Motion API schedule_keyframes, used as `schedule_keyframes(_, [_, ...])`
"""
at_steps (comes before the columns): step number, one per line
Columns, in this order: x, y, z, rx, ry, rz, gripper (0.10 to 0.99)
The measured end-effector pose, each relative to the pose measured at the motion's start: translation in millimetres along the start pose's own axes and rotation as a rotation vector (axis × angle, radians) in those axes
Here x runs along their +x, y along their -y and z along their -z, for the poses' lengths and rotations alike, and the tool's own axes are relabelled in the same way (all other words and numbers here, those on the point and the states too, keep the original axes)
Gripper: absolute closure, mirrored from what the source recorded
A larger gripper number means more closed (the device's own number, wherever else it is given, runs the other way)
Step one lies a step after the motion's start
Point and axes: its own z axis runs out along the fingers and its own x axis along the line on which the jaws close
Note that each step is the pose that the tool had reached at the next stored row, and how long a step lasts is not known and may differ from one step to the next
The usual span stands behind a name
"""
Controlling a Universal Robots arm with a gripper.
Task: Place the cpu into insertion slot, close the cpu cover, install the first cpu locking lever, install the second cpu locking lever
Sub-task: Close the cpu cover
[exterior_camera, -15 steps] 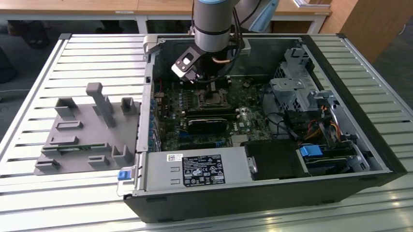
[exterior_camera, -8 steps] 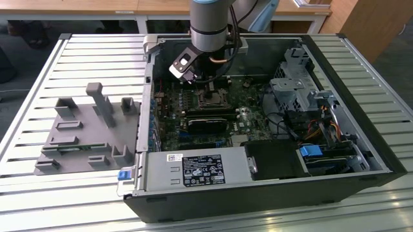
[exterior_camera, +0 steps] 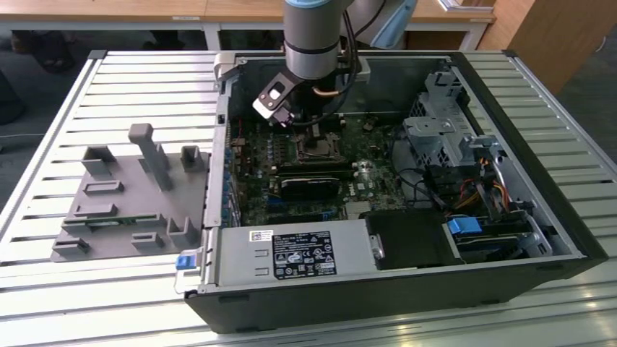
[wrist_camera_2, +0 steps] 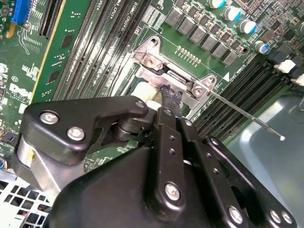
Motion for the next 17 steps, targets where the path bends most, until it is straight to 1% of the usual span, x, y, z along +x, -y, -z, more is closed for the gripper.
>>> schedule_keyframes(5, [-0.3, -6.1, -0.8, 0.000, -0.0005, 0.000, 0.980])
schedule_keyframes(7, [-0.2, -6.5, -0.6, 0.000, -0.0047, 0.000, 0.980])
schedule_keyframes(9, [-0.1, -6.6, 2.0, 0.000, -0.0071, -0.001, 0.980])
schedule_keyframes(13, [0.1, -7.4, 10.3, 0.000, -0.0099, 0.000, 0.980])
schedule_keyframes(17, [-0.1, -11.7, 10.4, 0.008, -0.0112, -0.001, 0.980])
